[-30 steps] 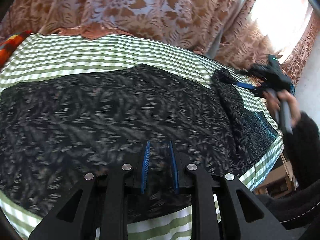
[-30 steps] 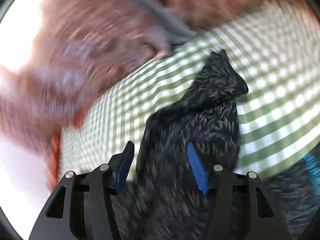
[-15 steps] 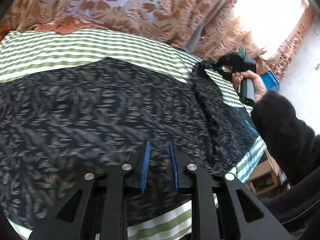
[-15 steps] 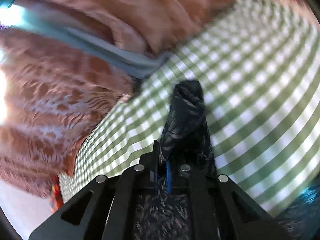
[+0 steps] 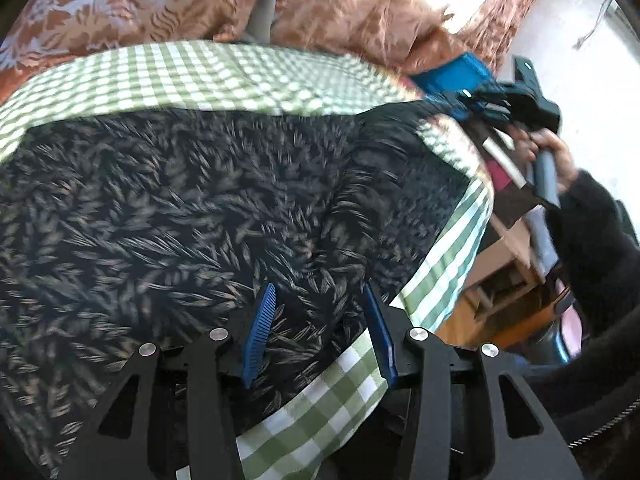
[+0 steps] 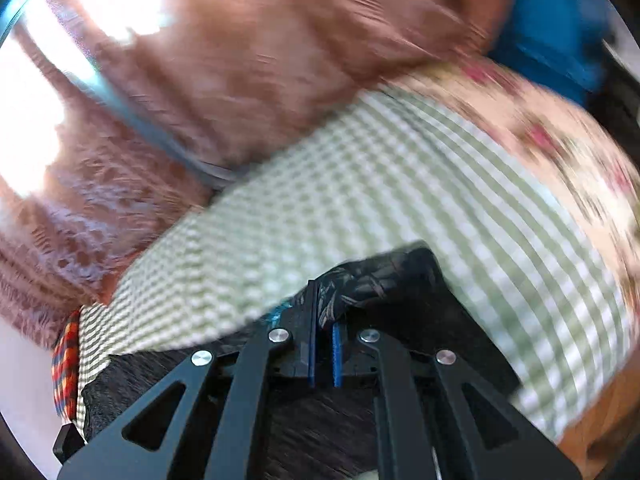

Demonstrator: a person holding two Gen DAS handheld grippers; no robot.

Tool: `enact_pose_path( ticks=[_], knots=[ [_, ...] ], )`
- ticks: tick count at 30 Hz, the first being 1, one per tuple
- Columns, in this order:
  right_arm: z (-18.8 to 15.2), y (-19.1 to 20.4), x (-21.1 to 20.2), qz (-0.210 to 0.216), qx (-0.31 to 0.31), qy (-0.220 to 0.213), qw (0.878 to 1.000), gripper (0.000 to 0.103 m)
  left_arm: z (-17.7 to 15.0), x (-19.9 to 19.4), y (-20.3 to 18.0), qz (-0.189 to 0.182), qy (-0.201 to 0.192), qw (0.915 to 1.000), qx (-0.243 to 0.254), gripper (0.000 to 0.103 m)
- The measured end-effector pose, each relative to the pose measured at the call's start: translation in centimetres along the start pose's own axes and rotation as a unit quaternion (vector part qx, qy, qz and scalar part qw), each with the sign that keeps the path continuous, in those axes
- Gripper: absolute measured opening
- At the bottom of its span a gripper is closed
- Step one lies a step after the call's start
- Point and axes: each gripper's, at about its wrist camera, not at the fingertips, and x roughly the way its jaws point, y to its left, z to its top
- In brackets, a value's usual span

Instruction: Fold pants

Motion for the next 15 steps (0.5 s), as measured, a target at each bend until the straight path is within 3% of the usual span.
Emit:
enact_pose_path(
  ticks=[2, 6, 7, 9, 13, 14, 15],
  knots=[
    [-2.0, -3.0, 0.2, -0.002, 0.036, 0.012, 0.999, 0.005, 0.0, 0.6, -0.4, 0.013, 0.005, 0.9998, 0.012, 0.044],
    [-4.4, -5.8, 1.4, 0.008, 0.077, 0.029, 0.997, 0.006, 0.3, 1.0, -0.8, 0.039, 0.009, 0.9986, 0.033, 0.02],
    [-4.6, -6.0, 1.7, 0.014, 0.086, 0.03, 0.996, 0.009, 0.3, 1.0, -0.7, 0.04, 0.009, 0.9986, 0.033, 0.015],
    [-4.5, -6.9, 2.1, 0.035, 0.115, 0.025, 0.992, 0.03, 0.4, 0.8, -0.7, 0.041, 0.009, 0.9984, 0.038, 0.009],
    [-3.6, -7.0, 2.3, 0.05, 0.134, 0.013, 0.99, 0.031, 0.3, 1.0, -1.3, 0.046, 0.008, 0.9978, 0.047, 0.004],
    [-3.3, -6.8, 2.3, 0.042, 0.129, 0.011, 0.991, 0.029, 0.3, 1.0, -1.3, 0.046, 0.008, 0.9978, 0.047, 0.003],
    [-2.9, -6.4, 2.2, 0.035, 0.123, 0.006, 0.992, 0.017, 0.3, 0.9, -1.2, 0.043, 0.007, 0.9981, 0.043, 0.003]
  ],
)
